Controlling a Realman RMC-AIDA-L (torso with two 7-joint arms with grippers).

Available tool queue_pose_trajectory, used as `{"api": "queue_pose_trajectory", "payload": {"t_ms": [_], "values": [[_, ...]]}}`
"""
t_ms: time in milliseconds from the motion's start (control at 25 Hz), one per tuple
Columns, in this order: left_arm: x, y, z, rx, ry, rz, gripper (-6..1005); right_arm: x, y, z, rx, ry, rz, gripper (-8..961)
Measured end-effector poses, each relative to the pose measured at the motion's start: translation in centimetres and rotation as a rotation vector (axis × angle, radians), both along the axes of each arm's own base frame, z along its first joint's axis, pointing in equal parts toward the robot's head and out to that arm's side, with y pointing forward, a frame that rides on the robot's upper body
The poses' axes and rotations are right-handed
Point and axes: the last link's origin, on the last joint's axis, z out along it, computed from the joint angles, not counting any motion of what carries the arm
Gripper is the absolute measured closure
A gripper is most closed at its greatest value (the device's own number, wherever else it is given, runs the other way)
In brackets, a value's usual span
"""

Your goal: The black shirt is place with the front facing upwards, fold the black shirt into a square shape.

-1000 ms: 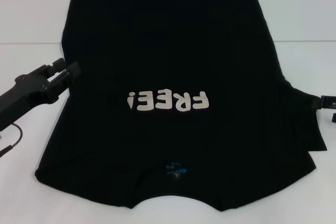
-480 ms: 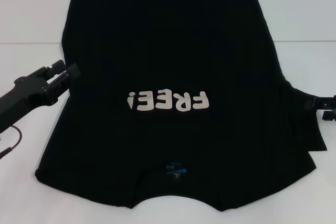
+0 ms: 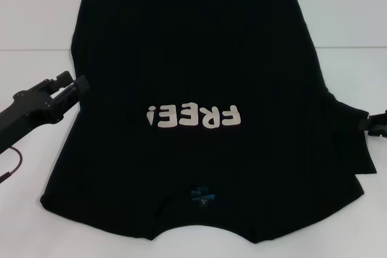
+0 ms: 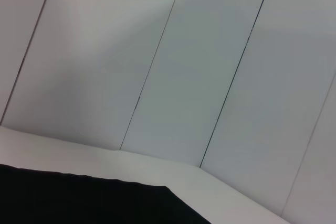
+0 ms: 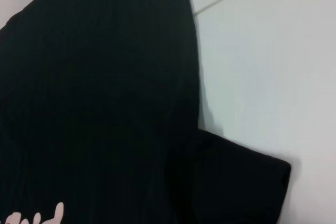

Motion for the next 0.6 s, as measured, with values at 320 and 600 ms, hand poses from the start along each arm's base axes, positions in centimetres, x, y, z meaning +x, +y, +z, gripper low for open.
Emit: {"api": "queue_pose_trajectory", "payload": {"t_ms": [320, 600], "values": [[0.23, 0.22, 0.00, 0.001, -0.002, -0.007, 531, 0.05, -0.04, -0.39, -0.004, 0.001, -0.006, 857], [0.31, 0.27, -0.07, 0.004, 0.003, -0.012, 531, 0.26, -0.17, -0.24, 0.004, 0.005, -0.012, 948]]}}
